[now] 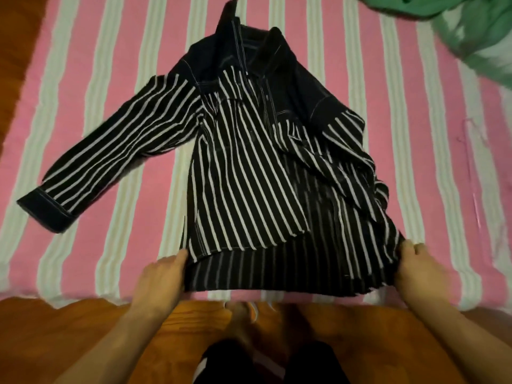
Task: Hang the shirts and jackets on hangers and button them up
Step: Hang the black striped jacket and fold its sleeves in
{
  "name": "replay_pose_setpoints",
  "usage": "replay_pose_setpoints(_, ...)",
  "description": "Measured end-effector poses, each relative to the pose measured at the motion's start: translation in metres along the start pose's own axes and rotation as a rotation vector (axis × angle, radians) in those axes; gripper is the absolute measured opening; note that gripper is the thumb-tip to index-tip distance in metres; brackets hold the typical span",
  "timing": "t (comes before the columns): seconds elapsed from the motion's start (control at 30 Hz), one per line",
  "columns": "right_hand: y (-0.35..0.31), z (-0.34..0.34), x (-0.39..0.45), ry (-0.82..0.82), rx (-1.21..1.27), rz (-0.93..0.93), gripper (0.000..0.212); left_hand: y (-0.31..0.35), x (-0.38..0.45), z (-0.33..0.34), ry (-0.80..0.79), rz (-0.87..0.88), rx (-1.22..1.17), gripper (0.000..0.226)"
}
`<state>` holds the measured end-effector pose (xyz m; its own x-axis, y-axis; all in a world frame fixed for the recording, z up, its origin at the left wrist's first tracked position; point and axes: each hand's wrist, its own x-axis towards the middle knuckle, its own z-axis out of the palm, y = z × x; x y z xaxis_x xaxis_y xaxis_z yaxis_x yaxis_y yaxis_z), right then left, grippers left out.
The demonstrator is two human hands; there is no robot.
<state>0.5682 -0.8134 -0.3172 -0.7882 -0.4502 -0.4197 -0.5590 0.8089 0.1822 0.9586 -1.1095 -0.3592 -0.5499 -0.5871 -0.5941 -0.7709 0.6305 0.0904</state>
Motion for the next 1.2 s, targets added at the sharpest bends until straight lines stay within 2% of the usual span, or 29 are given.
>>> replay_pose_setpoints(0.1,-0.024,0.006,0.004,0.117,-0.041,-0.159,0.044,-0.002,-0.004,0.012,0.149,-0.125,0.122,0.039)
replay_pose_setpoints(0.17,-0.054,0.009,0.006,0.171,0.009,-0.333,0.035,0.008,-0.002,0.007,0.244,-0.184,0.109,0.051)
replay_pose_setpoints(0.23,-0.084,0.015,0.002,0.115,0.015,-0.466,0.032,0.027,0.009,0.005,0.296,-0.059,0.123,0.081)
replay_pose_setpoints(0.3,-0.103,0.026,-0.003,-0.063,0.024,-0.38,0.051,0.056,0.026,0.005,0.314,0.194,0.112,0.094)
replay_pose_setpoints(0.37,-0.105,0.037,-0.004,-0.199,0.025,-0.186,0.076,0.086,0.046,0.004,0.288,0.348,0.088,0.085)
replay_pose_setpoints(0.43,-0.102,0.042,-0.004,-0.24,0.071,-0.085,0.083,0.105,0.066,0.001,0.171,0.365,0.082,0.076)
replay_pose_setpoints(0.53,-0.1,0.045,-0.004,-0.146,0.101,-0.117,0.064,0.109,0.092,-0.001,0.059,0.38,0.182,0.071)
replay_pose_setpoints(0.6,-0.102,0.04,0.001,-0.113,0.16,-0.119,0.052,0.103,0.1,-0.014,0.049,0.435,0.179,0.053)
replay_pose_setpoints(0.67,-0.108,0.026,0.007,-0.084,0.371,-0.046,0.036,0.096,0.098,-0.032,0.085,0.445,0.058,0.035)
replay_pose_setpoints(0.73,-0.119,0.007,0.002,-0.014,0.62,0.011,0.026,0.085,0.082,-0.045,0.061,0.428,-0.138,0.032)
replay_pose_setpoints(0.8,-0.131,-0.013,-0.017,0.107,0.803,-0.022,0.023,0.068,0.052,-0.045,-0.108,0.433,-0.195,0.034)
replay_pose_setpoints(0.83,-0.141,-0.021,-0.031,0.133,0.817,-0.079,0.024,0.06,0.038,-0.041,-0.211,0.427,-0.137,0.033)
replay_pose_setpoints(0.87,-0.15,-0.026,-0.045,0.091,0.8,-0.164,0.027,0.051,0.026,-0.036,-0.296,0.408,-0.037,0.032)
replay_pose_setpoints(0.9,-0.16,-0.026,-0.057,-0.061,0.751,-0.262,0.029,0.044,0.018,-0.031,-0.353,0.374,0.057,0.036)
replay_pose_setpoints(0.93,-0.169,-0.024,-0.066,-0.3,0.695,-0.356,0.033,0.038,0.014,-0.026,-0.383,0.326,0.111,0.044)
replay_pose_setpoints(1.0,-0.182,-0.012,-0.072,-0.784,0.505,-0.534,0.037,0.038,0.011,-0.024,-0.368,0.238,0.039,0.055)
replay_pose_setpoints(1.03,-0.184,-0.008,-0.072,-0.876,0.395,-0.623,0.033,0.044,0.012,-0.025,-0.337,0.198,-0.072,0.055)
replay_pose_setpoints(1.07,-0.182,-0.007,-0.065,-0.854,0.339,-0.655,0.029,0.05,0.014,-0.027,-0.3,0.156,-0.201,0.052)
replay_pose_setpoints(1.1,-0.176,-0.008,-0.055,-0.761,0.344,-0.621,0.028,0.058,0.016,-0.028,-0.262,0.119,-0.321,0.046)
replay_pose_setpoints(1.2,-0.139,-0.023,-0.006,-0.335,0.649,-0.215,0.02,0.09,0.023,-0.034,-0.234,0.037,-0.567,0.035)
